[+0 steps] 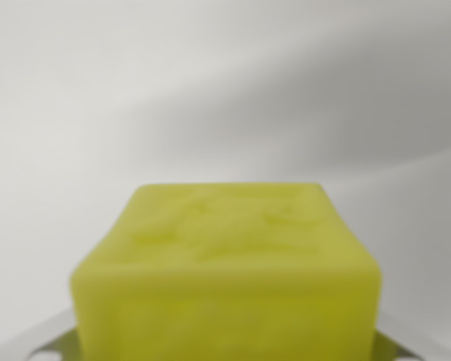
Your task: Pick yellow cube
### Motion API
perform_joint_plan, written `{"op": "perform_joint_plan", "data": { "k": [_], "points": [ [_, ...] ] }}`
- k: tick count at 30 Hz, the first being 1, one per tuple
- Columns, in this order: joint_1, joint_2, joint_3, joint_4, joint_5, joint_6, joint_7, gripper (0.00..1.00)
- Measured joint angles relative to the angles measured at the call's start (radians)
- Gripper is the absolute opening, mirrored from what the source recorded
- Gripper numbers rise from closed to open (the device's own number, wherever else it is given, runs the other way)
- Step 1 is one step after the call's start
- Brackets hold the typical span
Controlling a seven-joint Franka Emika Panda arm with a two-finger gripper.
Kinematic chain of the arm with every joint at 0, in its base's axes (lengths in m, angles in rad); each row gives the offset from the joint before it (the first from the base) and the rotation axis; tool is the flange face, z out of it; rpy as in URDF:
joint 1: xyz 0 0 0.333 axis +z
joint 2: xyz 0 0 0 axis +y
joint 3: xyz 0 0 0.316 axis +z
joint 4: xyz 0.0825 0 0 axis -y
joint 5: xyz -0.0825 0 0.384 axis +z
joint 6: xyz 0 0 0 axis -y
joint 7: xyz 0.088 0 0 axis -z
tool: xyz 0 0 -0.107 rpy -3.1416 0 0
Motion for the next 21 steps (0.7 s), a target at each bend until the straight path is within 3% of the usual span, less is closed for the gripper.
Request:
{"op": "perform_joint_plan", "data": {
  "k": [21],
  "points": [
    [-0.001,-0.103,0.0,0.011,-0.007,-0.114,0.005,0.0]
  ]
}}
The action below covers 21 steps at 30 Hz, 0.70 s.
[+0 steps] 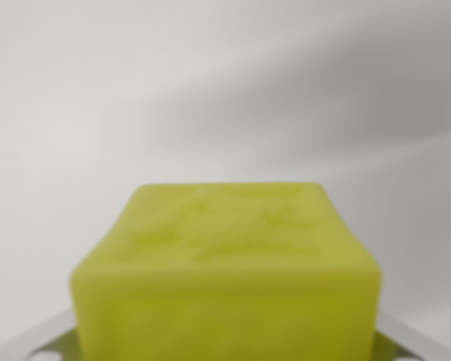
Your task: Pick yellow cube
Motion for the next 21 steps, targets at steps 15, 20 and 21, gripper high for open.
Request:
{"op": "perform_joint_plan", "data": {
  "k": [15,20,21],
  "points": [
    [0.0,-0.066,0.0,0.015,-0.003,-0.082,0.002,0.0],
    [0.0,-0.087,0.0,0.022,-0.004,-0.109,0.003,0.0],
    [0.0,-0.091,0.0,0.023,-0.004,-0.114,0.003,0.0]
  ]
}}
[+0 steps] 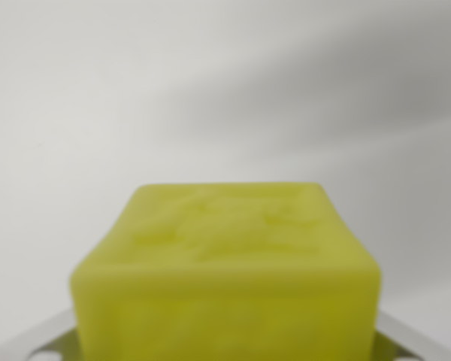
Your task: Pick yellow cube
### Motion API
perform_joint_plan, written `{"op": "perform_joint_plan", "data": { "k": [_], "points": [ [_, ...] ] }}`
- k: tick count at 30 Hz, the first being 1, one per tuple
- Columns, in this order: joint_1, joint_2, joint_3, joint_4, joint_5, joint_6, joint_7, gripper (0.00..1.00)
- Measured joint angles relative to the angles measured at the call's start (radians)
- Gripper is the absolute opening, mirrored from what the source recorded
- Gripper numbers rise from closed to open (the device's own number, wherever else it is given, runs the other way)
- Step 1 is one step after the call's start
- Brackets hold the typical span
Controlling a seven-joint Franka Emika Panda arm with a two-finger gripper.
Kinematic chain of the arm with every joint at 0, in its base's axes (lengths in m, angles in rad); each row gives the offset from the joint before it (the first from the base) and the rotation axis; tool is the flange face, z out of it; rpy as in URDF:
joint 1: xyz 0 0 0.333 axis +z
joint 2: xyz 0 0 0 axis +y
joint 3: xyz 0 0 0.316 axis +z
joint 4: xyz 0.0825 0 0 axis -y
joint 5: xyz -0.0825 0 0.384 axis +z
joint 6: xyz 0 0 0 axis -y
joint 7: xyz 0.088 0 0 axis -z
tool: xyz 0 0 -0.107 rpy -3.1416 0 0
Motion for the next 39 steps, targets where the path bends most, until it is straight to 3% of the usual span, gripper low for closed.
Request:
{"op": "perform_joint_plan", "data": {
  "k": [30,39],
  "points": [
    [0.001,-0.105,0.0,0.053,-0.003,-0.158,0.003,0.0],
    [0.001,-0.111,0.0,0.057,-0.003,-0.168,0.003,0.0]
  ]
}}
